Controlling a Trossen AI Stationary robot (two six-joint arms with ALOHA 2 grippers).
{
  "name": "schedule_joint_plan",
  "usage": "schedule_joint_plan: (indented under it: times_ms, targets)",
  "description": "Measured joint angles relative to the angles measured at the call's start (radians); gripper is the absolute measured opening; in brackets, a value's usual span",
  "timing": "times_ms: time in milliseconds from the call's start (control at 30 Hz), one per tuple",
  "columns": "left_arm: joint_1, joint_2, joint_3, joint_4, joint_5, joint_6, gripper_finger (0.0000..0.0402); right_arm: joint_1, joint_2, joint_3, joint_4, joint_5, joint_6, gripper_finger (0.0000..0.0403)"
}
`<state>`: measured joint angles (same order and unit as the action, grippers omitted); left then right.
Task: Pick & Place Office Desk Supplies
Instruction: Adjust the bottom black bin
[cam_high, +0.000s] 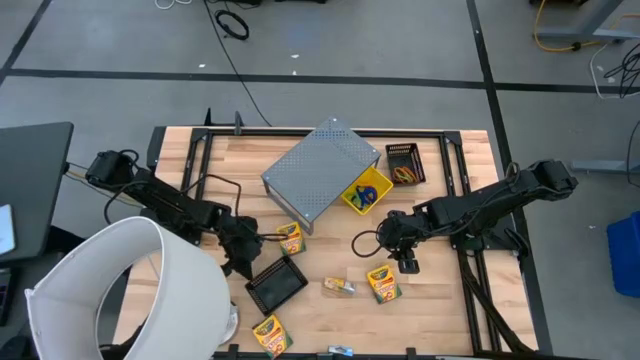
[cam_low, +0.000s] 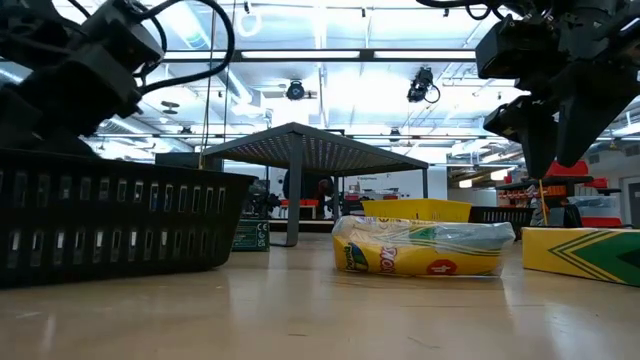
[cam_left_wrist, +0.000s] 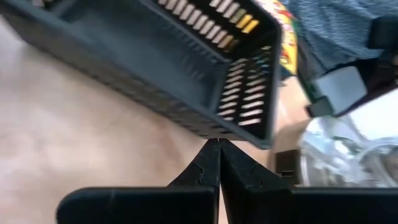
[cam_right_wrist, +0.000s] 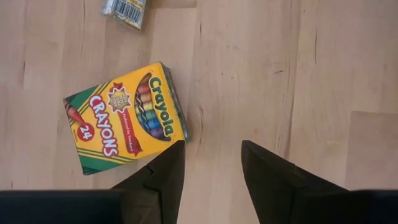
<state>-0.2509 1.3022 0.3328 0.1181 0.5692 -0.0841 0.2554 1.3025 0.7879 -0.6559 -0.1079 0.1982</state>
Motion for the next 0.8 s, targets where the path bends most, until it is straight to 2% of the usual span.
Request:
schedule_joint_plan:
  times_ms: [133,433,567,800]
  targets:
    - [-0.029,0.000,0.000,0.026,0.035,-0.036,0.0001,0.000,0.000,0.000,0.000,0.000,0.000,0.0165]
    - [-0.051,0.014,0.000,0.098,0.038,-0.057,0.0001,0.000,0.000,0.000,-0.012,0.000,-0.001,0.0165]
    - [-0.051,0.063,0.001,0.194,0.075,-0.053,0.0001,0.000,0.000,0.000,-0.017,0.005,-0.001,0.0165]
    - [-0.051,0.210,0.055,0.201,0.135,-0.042,0.0001,0.000,0.000,0.000,-0.021,0.014,-0.004,0.0165]
